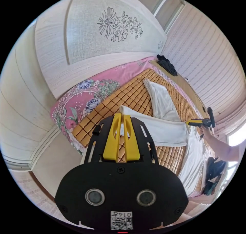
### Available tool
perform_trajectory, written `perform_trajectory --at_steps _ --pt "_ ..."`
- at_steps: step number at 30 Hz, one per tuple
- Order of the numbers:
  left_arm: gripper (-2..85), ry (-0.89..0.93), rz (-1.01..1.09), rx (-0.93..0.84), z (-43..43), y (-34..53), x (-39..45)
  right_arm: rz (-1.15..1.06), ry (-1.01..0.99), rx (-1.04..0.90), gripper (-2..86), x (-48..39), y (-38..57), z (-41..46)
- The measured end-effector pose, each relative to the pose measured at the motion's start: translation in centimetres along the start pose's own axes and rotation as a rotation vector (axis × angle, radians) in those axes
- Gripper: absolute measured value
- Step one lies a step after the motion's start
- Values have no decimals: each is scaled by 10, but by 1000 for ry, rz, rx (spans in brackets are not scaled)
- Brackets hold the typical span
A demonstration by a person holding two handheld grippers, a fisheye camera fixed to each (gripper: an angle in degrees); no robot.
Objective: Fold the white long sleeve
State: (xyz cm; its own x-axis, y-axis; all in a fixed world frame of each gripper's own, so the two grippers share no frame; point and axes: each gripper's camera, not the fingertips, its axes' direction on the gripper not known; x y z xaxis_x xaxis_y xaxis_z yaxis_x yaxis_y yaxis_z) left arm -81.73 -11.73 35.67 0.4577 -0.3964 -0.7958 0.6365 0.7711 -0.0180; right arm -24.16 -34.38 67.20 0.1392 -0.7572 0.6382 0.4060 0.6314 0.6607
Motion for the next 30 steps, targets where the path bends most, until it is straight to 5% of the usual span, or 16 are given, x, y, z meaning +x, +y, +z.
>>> perform_trajectory --at_steps 5,13,23,30 --pt "15 -75 -70 -270 87 21 -11 138 -72 44 26 18 -11 -25" --pt "52 -170 27 -200 48 56 40 218 4 218 61 13 116 -155" --pt "35 294 435 -493 91 239 282 542 -29 -212 51 -117 402 -157" --pt "21 216 700 -600 157 312 363 622 40 -221 -6 -183 446 -145"
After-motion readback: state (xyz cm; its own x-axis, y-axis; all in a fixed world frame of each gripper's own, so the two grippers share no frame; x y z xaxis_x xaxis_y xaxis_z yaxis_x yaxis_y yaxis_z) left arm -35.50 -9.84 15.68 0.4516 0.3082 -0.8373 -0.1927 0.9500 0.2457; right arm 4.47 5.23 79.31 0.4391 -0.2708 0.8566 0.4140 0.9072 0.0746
